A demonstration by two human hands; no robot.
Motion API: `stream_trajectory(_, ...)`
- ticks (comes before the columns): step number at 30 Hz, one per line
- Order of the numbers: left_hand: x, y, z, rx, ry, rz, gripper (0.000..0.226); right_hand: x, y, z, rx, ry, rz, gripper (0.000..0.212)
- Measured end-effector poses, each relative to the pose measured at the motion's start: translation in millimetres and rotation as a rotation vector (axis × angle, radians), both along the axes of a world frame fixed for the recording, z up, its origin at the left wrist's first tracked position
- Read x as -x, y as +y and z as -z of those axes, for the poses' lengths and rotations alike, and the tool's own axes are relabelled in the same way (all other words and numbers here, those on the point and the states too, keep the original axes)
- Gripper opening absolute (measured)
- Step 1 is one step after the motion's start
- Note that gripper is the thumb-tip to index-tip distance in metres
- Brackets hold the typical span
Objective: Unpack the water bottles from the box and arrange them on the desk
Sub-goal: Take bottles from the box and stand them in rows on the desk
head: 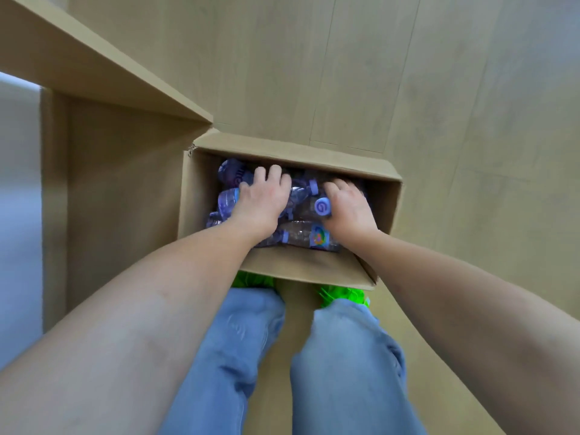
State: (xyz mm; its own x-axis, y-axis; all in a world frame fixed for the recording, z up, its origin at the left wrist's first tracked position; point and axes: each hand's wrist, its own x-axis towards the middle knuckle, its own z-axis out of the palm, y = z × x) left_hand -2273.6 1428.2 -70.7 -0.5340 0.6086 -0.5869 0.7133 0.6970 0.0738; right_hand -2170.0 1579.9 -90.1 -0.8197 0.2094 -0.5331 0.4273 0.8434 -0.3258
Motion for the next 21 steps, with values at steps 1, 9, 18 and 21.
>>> stream_trajectory(1,-1.6,0.3,-15.6,0.000,-0.035,-0.075,0.068,-2.0,1.8,-15.8,0.065,0.008,0.074,0.030)
stream_trajectory(9,7.2,16.5,-185.2,-0.133,-0.227,-0.467,0.058,5.6,10.7,-177.5,0.269,-0.010,0.403,0.040)
stream_trajectory(18,29.0,26.6,-420.0,-0.384,-0.090,-0.776,0.091,60.0,37.6,-401.8,0.279,0.125,0.340,0.046)
stream_trajectory(21,36.0,20.1,-496.7,-0.455,-0.043,-0.807,0.097,81.7,35.4,-480.4,0.261,0.191,0.289,0.048)
